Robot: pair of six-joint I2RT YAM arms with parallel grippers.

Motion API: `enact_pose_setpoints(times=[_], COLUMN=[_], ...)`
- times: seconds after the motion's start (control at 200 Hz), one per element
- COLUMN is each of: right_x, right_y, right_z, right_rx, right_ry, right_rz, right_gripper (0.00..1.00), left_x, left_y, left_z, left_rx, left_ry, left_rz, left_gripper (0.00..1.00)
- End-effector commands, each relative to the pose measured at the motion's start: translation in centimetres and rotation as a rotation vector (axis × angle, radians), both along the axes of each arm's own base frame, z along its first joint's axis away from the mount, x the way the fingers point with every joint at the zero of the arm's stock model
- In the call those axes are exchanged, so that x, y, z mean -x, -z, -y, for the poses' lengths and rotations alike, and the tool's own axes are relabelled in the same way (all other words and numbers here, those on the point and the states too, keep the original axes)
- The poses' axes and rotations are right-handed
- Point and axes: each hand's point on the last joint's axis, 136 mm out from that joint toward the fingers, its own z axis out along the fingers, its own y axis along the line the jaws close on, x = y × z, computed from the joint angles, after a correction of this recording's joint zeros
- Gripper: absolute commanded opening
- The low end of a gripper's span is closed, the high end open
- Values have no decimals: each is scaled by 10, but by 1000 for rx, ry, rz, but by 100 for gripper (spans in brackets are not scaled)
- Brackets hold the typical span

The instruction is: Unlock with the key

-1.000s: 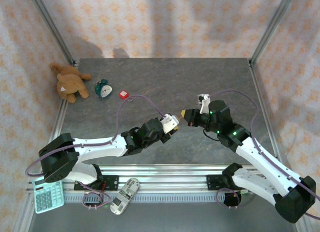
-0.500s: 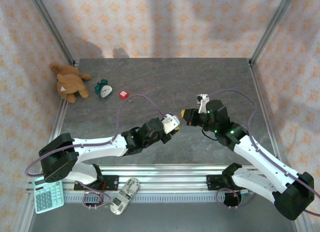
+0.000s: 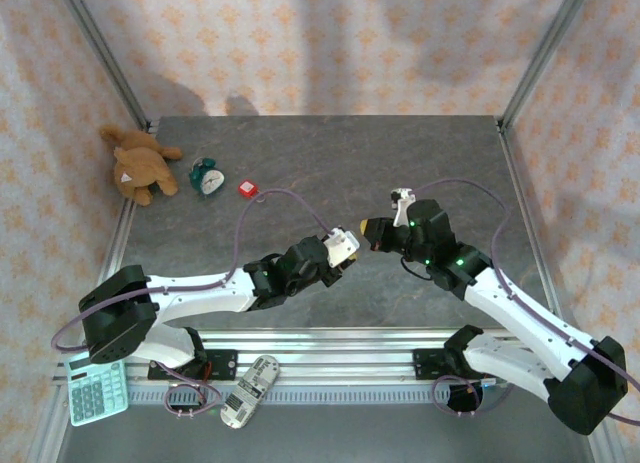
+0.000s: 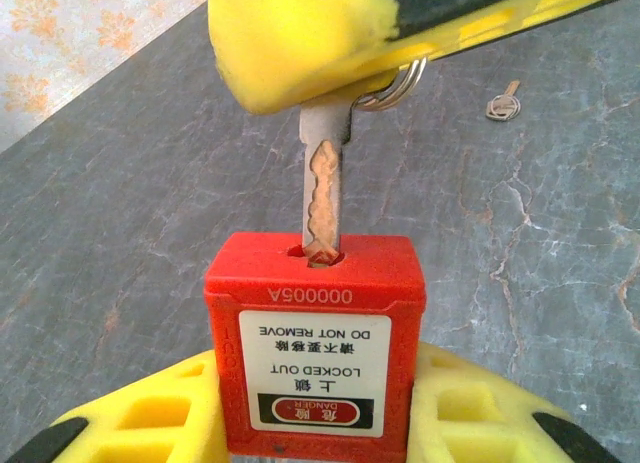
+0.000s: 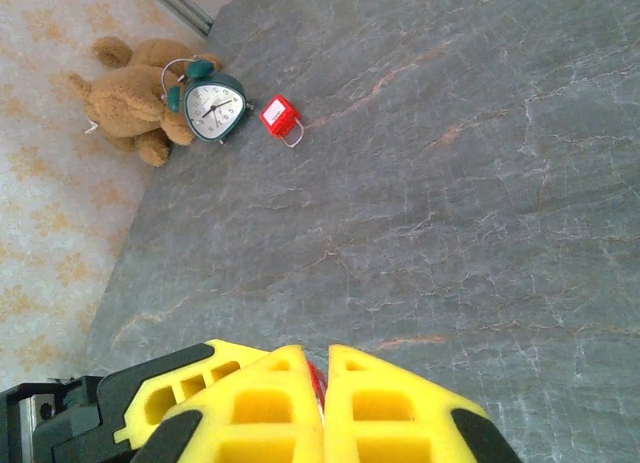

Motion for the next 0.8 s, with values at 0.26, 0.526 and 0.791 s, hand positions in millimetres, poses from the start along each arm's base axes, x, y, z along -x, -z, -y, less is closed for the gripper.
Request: enact_pose_setpoints(times=[0.26, 0.526, 0.791], right_x=[6, 11, 16], right_y=[14, 16, 27], right_z=[-17, -23, -25], right_rx=[66, 15, 23], right_ry=[-33, -66, -96], right_rz=[-9, 5, -28], right_gripper=[4, 4, 4], left_x=[-12, -6, -1], left_y=[-43, -67, -82], left_z=[10, 12, 13], left_rx=[102, 213, 270], left_ry=[-38, -26, -2], left_rz=[105, 106, 101], left_gripper=[32, 32, 30])
